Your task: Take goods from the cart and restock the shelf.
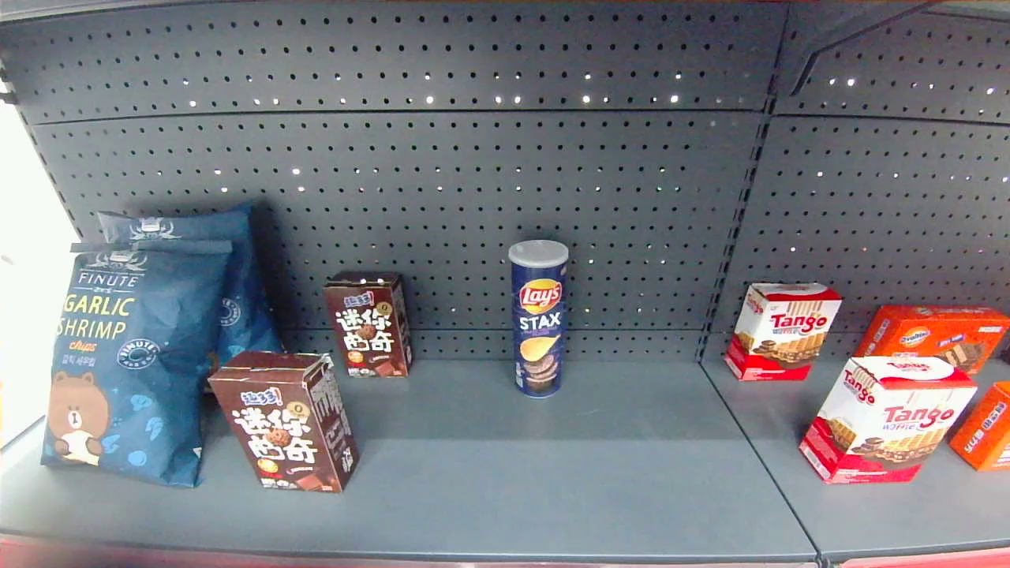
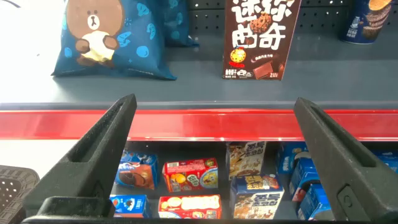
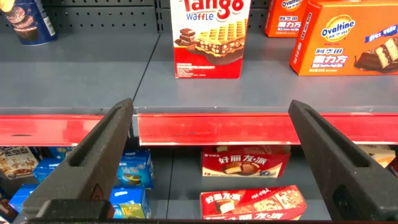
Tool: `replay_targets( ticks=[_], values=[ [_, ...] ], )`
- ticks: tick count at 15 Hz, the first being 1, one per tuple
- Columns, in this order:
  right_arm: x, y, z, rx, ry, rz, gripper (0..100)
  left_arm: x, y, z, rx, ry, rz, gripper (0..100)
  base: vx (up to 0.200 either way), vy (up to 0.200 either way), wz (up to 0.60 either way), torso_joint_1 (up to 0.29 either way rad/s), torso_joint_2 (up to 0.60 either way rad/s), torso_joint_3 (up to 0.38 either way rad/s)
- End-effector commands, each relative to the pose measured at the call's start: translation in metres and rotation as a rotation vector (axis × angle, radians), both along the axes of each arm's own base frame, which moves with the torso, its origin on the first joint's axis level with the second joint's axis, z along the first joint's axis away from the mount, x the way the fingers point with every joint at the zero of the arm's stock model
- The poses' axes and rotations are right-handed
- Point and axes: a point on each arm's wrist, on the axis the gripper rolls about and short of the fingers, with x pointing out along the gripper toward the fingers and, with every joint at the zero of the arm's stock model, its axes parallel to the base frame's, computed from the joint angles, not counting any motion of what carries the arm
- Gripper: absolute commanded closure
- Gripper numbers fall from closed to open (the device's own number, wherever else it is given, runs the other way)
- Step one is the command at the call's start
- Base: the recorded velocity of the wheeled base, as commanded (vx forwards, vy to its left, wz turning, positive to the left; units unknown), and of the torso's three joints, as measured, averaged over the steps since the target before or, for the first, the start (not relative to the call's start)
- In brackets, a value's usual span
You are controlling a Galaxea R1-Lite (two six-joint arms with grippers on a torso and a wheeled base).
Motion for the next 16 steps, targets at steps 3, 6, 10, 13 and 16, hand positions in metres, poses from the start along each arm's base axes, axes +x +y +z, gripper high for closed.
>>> replay_targets(
  ticks=[3,6,10,13,16],
  values=[
    [0.0000,0.0000,0.0001,0.000,0.000,0.000,0,0.0001,0.0000,0.0000,0.002,0.002,-0.001,0,0.000,0.000,0.00,0.000,0.00,0.000],
    [0.0000,0.0000,0.0001,0.000,0.000,0.000,0,0.0000,0.0000,0.0000,0.000,0.000,-0.001,0,0.000,0.000,0.00,0.000,0.00,0.000],
    [0.0000,0.0000,0.0001,0.000,0.000,0.000,0,0.0000,0.0000,0.0000,0.002,0.000,-0.004,0,0.000,0.000,0.30,0.001,0.00,0.001],
    [0.0000,0.0000,0.0001,0.000,0.000,0.000,0,0.0001,-0.0001,0.0000,0.000,0.002,-0.003,0,0.000,0.000,0.60,0.002,0.00,0.001],
    [0.0000,0.0000,0.0001,-0.002,0.000,0.000,0,0.0000,0.0000,0.0000,-0.001,0.000,-0.004,0,0.000,0.000,0.60,-0.001,0.00,0.004]
  ],
)
